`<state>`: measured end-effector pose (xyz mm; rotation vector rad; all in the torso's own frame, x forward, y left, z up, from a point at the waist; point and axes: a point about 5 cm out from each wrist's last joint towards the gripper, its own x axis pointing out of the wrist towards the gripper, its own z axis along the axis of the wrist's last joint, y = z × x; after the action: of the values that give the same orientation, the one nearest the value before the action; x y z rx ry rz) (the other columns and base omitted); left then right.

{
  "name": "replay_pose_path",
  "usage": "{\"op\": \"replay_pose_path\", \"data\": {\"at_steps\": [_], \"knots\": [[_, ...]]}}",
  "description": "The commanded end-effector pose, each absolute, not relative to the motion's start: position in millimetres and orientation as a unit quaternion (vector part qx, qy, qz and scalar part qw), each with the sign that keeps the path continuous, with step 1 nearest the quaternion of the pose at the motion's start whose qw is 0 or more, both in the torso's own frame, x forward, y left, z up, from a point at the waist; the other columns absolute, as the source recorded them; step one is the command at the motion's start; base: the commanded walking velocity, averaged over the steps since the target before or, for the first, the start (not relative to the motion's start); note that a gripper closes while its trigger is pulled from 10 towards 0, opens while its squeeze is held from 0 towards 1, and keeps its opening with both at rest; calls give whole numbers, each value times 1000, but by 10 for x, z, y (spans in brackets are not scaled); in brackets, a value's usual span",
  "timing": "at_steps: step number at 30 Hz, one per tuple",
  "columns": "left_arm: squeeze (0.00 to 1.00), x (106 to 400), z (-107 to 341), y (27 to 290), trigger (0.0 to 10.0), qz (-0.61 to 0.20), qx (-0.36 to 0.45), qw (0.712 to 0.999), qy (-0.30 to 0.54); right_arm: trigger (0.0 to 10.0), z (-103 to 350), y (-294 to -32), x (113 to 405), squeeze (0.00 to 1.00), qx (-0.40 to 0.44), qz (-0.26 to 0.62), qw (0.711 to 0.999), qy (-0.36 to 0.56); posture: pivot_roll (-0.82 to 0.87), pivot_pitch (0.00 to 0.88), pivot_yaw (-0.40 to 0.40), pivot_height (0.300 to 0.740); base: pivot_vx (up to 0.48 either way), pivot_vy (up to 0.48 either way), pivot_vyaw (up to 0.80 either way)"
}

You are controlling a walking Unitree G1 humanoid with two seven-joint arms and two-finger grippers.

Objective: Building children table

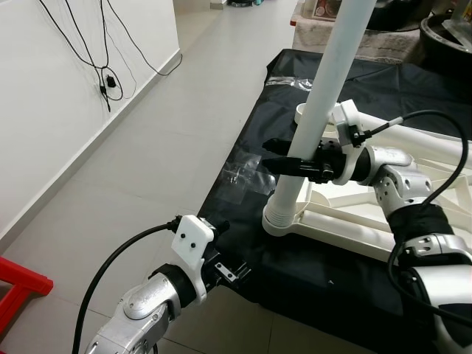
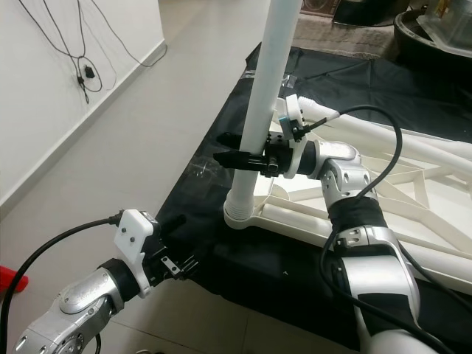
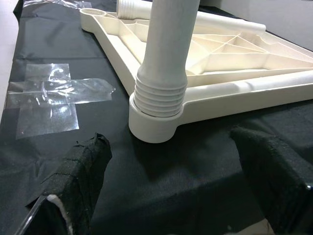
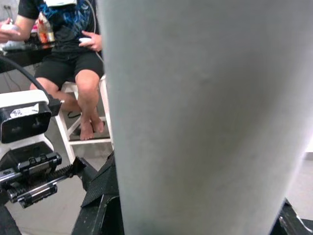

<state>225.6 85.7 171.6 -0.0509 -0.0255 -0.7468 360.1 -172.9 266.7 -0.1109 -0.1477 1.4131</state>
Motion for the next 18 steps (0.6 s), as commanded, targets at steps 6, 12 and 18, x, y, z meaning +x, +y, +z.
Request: {"op": "replay_pose_path", "data": {"at_steps": [6,12,18], "knots": [[0,2249,1661,858,10000,-368,-16,930,-2,10000,2676,-1766,3640,0,-80,624,774,-67,128,207,-24,740,0,0,0],[0,2259,1664,860,10000,-368,-15,930,-4,10000,2728,-1788,3686,0,-84,594,796,-77,124,202,-22,740,0,0,0],[0,2306,1679,869,10000,-368,-12,930,-9,10000,2702,-1819,3659,0,-95,565,815,-85,119,197,-17,740,0,0,0]]}}
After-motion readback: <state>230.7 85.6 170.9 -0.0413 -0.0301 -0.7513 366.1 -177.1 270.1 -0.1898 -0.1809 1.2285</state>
